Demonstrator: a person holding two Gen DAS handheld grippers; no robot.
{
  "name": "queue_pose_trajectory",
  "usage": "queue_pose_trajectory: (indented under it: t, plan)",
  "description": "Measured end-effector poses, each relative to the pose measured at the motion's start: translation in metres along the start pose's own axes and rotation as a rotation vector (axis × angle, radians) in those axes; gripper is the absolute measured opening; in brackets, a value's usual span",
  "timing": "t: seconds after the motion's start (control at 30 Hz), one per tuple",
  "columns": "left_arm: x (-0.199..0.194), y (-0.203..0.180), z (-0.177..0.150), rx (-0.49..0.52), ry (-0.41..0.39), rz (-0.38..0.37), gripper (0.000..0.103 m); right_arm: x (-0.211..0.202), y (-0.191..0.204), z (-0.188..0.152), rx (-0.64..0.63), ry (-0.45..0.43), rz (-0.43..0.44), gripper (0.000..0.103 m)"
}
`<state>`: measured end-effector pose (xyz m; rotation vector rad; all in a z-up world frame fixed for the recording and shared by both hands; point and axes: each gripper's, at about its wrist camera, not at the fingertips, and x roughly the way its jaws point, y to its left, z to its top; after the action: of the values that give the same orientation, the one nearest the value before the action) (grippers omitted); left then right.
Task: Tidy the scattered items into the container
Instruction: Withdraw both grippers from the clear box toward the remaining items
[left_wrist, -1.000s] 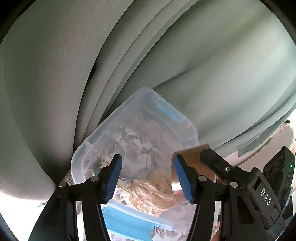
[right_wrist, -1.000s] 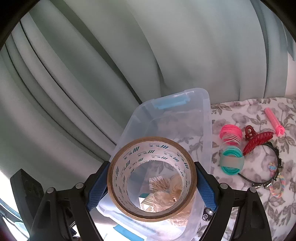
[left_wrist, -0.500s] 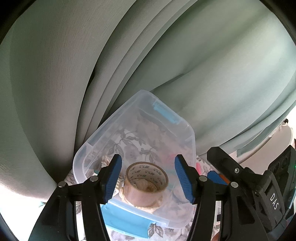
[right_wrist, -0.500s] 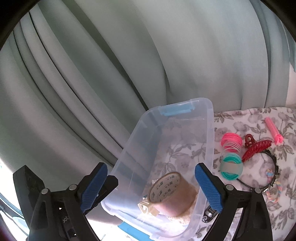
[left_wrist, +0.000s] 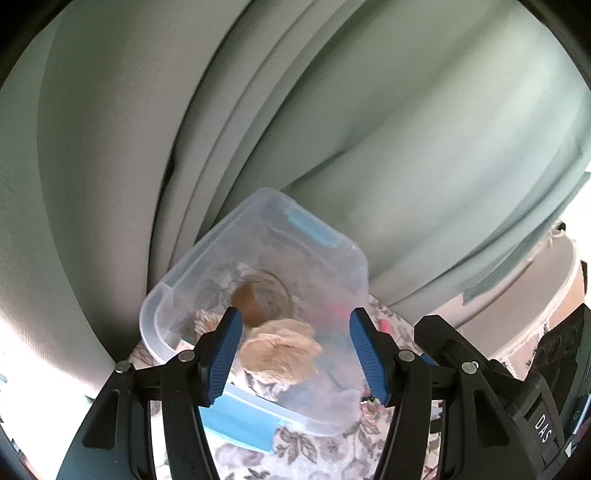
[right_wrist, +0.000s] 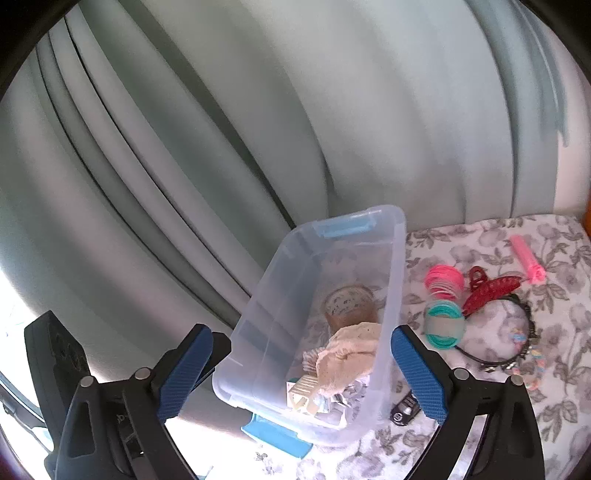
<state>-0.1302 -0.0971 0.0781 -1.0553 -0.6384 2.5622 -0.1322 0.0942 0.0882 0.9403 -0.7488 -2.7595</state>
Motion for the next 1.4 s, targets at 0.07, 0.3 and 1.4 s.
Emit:
queue_pose_trajectory:
  t: [0.07,0.3,1.4]
  plan:
    - [-0.006,-0.008,-0.002,0.016,-0.004,-0.006,0.062,-0.011,-0.002,-0.001,0.009,-0.016,0.008,0.103]
    - [-0.028,-0.042,-0.013,0.094,-0.015,-0.012,0.062,-0.045,-0.017,-0.006,0.085,-0.059,0.046,0.103]
    - [-0.02,-0.179,-0.1,0.406,0.091,-0.038,0.067,-0.175,-0.125,-0.035,0.214,-0.3,-0.114,0.103]
